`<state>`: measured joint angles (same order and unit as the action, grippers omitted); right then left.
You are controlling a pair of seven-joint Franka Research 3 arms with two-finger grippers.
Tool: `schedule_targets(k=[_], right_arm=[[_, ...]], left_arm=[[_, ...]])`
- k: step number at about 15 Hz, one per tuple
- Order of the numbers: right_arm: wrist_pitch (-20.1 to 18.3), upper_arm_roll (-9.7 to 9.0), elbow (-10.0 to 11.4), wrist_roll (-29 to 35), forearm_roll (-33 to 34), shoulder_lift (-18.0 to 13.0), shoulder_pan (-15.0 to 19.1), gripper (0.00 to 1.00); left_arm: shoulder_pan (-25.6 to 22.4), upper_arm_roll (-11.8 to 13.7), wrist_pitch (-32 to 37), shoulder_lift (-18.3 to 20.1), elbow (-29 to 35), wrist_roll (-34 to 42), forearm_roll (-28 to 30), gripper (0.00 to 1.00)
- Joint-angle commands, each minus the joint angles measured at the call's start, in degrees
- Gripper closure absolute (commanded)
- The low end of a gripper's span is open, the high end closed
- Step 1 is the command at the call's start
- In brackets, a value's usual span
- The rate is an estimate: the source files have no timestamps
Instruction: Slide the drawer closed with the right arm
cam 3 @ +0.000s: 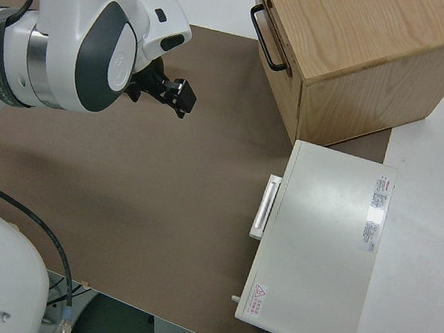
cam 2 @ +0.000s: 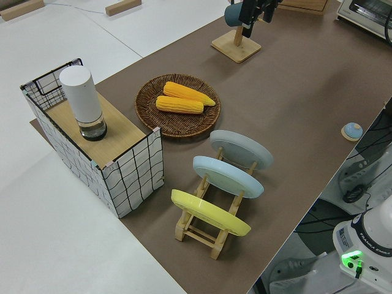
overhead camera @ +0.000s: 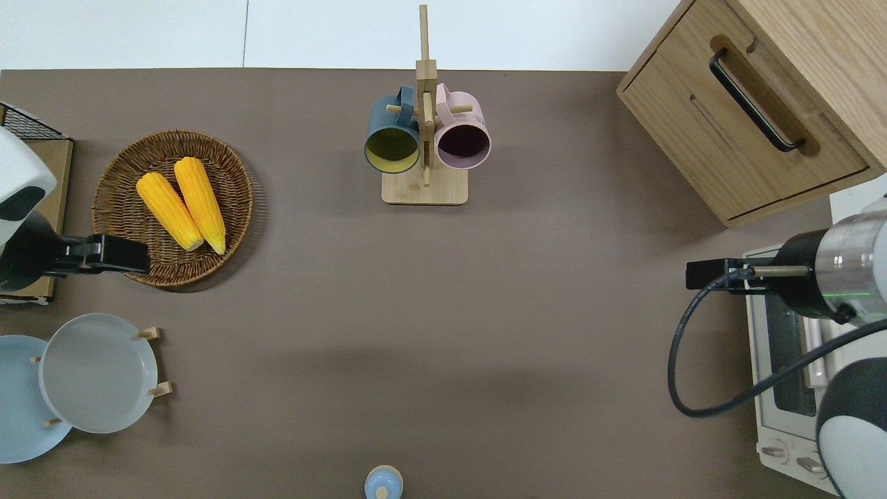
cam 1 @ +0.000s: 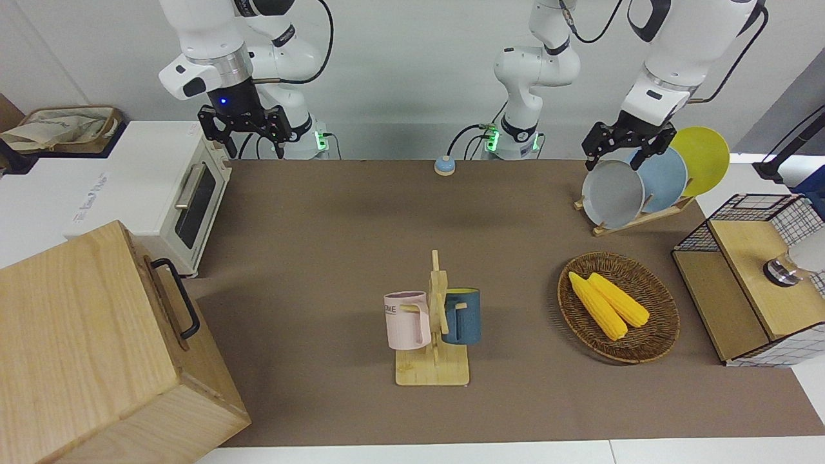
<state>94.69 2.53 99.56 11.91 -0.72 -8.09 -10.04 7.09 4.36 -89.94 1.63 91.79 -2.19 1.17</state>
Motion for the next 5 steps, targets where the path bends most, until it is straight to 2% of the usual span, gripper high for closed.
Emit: schedule_targets(k=[1,5], right_arm=[[-0.91,0.20,-1.38,-0.92,-0.95,0.18,0.02,0.021],[-0.91,0.29,-2.08,-0.83,-0.86,0.61,0.02,0.021]], left_arm=[[0.21,0.21,0.82,0.48,-0.12,0.08,-0.73,0.00],[0.21,0.21,0.82,0.48,-0.12,0.08,-0.73,0.00]])
